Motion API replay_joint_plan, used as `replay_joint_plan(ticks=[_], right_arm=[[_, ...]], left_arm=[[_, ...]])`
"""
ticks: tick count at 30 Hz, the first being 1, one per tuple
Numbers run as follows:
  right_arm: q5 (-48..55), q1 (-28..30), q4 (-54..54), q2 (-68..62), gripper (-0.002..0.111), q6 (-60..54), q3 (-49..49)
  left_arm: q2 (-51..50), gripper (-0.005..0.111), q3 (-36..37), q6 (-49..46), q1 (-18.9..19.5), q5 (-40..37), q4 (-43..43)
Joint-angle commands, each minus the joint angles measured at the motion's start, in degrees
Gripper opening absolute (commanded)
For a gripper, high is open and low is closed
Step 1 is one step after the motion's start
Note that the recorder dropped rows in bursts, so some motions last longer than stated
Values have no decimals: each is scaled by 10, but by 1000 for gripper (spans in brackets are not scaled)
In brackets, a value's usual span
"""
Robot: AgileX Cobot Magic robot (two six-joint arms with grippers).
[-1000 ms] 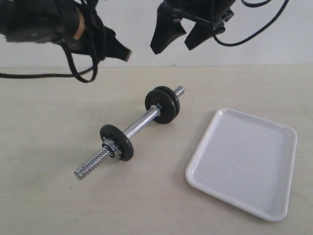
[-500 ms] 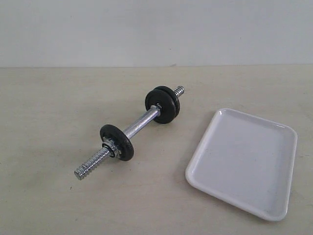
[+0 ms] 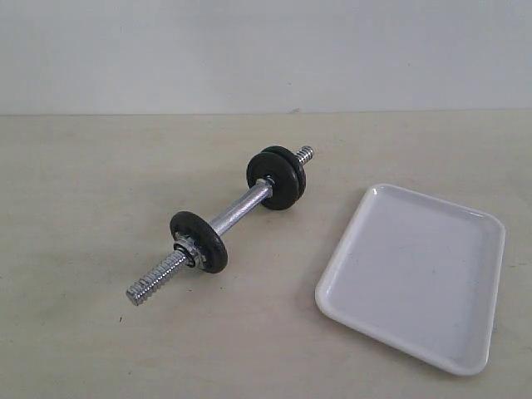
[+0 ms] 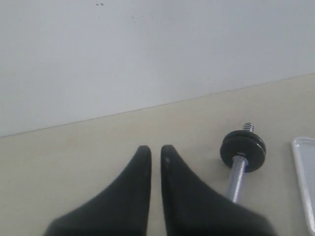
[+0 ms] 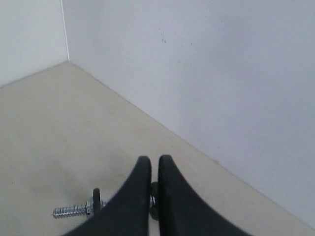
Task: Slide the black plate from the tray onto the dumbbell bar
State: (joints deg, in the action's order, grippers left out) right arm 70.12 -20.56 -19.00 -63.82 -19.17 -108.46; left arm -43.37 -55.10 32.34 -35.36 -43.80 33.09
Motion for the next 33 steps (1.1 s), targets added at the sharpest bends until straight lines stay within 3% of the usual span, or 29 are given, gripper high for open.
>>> replay_joint_plan(ticks=[1,9,15,19,26,30,33], right_arm=[[-2,0,3,67,0,10,-2],[-2,0,-2,149,0,17,14],[-2,0,8,223,0,-3,150],[-2,0,9,280,0,-4,228],[-2,0,9,359,0,24,277],[-2,0,7,397,0,37,277],[-2,0,5,422,0,37,277]], left_arm=[[77,4,52,2,0,31,-45],[191,4,118,3,0,40,-69],[224,4,149,-33,0,18,-145],[225,4,150,-42,0,-32,-147],[225,4,178,-92,0,-38,-126],[225,4,224,-91,0,-8,-142],[231,4,265,-90,0,93,-164]])
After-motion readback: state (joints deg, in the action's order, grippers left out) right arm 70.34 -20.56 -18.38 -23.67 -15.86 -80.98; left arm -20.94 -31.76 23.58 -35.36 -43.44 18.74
